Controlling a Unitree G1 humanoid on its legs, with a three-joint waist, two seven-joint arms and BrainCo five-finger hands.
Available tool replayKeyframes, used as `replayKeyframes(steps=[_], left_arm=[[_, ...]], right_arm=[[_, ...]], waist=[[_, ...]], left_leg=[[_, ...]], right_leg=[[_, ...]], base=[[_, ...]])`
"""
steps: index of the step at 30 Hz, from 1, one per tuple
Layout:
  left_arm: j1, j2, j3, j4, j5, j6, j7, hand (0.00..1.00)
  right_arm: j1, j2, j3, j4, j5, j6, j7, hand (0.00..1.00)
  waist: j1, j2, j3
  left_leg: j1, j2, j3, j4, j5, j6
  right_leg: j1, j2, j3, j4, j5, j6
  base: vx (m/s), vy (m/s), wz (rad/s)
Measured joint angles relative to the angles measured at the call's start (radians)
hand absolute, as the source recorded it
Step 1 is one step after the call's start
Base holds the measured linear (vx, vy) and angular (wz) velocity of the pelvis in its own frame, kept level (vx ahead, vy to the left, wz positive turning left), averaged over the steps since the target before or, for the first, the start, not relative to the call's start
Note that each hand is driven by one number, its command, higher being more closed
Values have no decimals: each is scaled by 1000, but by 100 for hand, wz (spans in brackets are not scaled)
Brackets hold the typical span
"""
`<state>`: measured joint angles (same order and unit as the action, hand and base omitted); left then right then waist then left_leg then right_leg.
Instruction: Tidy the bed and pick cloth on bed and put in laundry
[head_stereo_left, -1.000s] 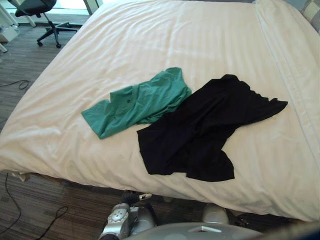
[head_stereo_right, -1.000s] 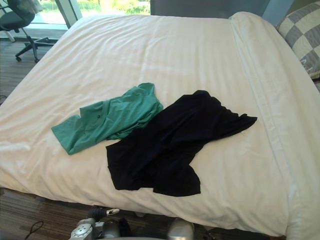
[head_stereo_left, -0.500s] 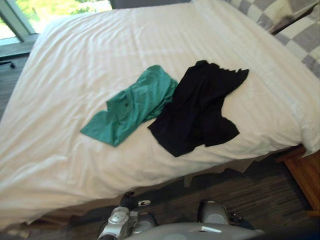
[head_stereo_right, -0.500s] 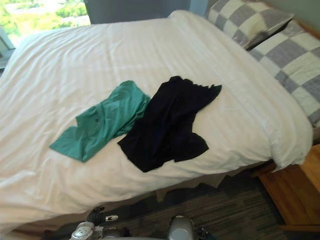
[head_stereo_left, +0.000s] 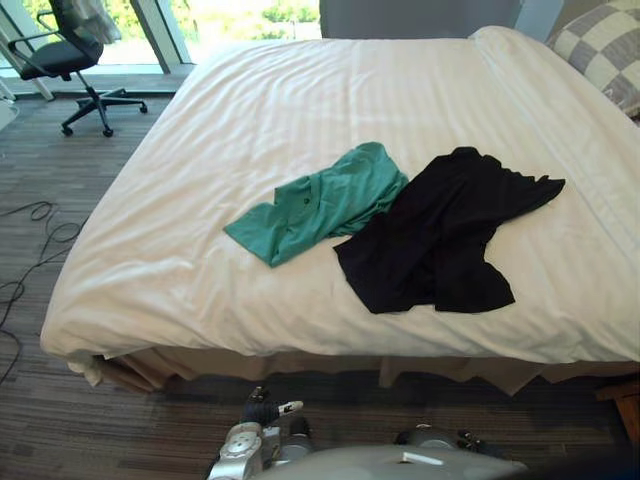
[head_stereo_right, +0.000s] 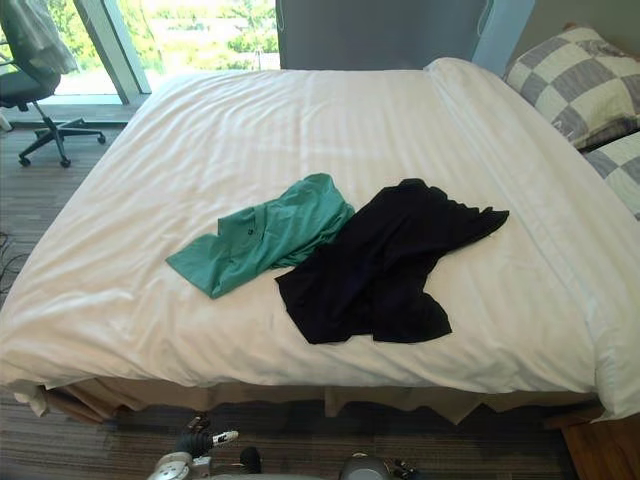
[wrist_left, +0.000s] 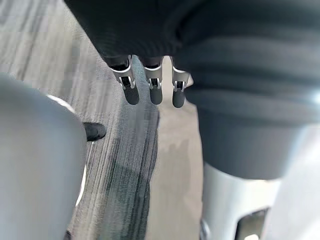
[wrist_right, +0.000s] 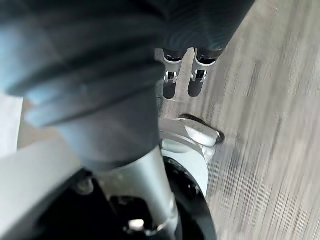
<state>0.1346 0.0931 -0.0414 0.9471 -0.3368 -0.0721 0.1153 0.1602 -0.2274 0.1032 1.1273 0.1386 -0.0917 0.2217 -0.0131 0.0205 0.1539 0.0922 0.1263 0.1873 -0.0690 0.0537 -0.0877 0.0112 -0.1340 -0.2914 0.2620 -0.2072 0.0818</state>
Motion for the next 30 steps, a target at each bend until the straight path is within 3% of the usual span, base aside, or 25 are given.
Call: replayKeyframes(steps=[4, 9, 11, 13, 17, 18, 19, 22, 24, 28, 29, 30], left_arm=[[2, -12, 33, 29, -126, -1, 27, 0], [22, -40, 144, 70, -365, 2, 111, 0], [39, -39, 232, 70, -428, -3, 144, 0], [54, -26, 393, 67, -486, -21, 201, 0], [67, 34, 692, 7, -597, -37, 303, 0], [84, 52, 783, -25, -620, -48, 336, 0], [91, 68, 863, -53, -644, -49, 366, 0], [91, 120, 964, -109, -706, -53, 385, 0], [87, 188, 1014, -156, -714, -72, 389, 0], [76, 268, 1013, -321, -691, -120, 307, 0], [75, 295, 980, -401, -620, -166, 276, 0], [75, 299, 967, -420, -599, -177, 273, 0]], right_arm=[[26, 5, -34, 1, 109, 24, -2, 0], [76, 80, -257, 4, 263, 22, -44, 0], [92, 103, -326, 6, 296, 22, -50, 0], [116, 153, -457, 7, 350, 20, -74, 0], [150, 194, -619, -11, 352, 18, -112, 0], [151, 189, -787, -74, 399, -15, -197, 0], [147, 147, -903, -191, 419, -77, -255, 0], [107, -10, -1008, -330, 403, -193, -307, 0], [60, -108, -1030, -423, 356, -269, -317, 0], [0, -152, -936, -617, 229, -284, -342, 0], [-26, -159, -874, -728, 166, -277, -344, 0], [-29, -162, -856, -757, 155, -273, -342, 0]], waist=[[-1, 10, -1], [-7, 30, -17], [-7, 29, -17], [-7, 31, -22], [-2, 33, -43], [-4, 47, -59], [-13, 58, -67], [-18, 63, -86], [-5, 38, -112], [7, 6, -152], [7, -6, -152], [7, -6, -152]], left_leg=[[12, -3, 1, -8, 0, 0], [30, -5, -21, -27, -4, -9], [30, -5, -30, -27, -4, -16], [31, -3, -31, -27, -3, -24], [31, -4, 2, -28, -3, -27], [32, -5, 24, -33, -9, -35], [33, -5, 38, -34, -15, -37], [34, -7, 50, -34, -22, -37], [33, -3, 49, -34, -16, -29], [34, 13, 46, -33, -15, -28], [34, 16, 48, -33, -15, -29], [33, 16, 49, -33, -15, -29]], right_leg=[[30, 2, -4, -31, 12, 6], [72, 0, -45, -73, 14, 11], [85, 0, -59, -82, 13, 13], [104, 0, -80, -92, 13, 13], [124, 0, -83, -104, 12, 14], [122, -4, -79, -104, 11, 15], [120, -9, -77, -107, 14, 20], [121, -13, -77, -110, 16, 22], [123, -4, -78, -114, 14, 19], [130, 17, -79, -118, 6, 5], [128, 21, -76, -119, 4, 2], [128, 22, -75, -119, 4, 2]], base=[[83, 11, 2], [73, 4, 18], [88, -7, 23], [85, -18, 19], [42, -5, 2], [-10, 31, -12], [-4, 34, -14], [-7, 14, -3], [8, -18, 2], [34, -57, 4], [12, -32, -1], [-4, -21, -5]])
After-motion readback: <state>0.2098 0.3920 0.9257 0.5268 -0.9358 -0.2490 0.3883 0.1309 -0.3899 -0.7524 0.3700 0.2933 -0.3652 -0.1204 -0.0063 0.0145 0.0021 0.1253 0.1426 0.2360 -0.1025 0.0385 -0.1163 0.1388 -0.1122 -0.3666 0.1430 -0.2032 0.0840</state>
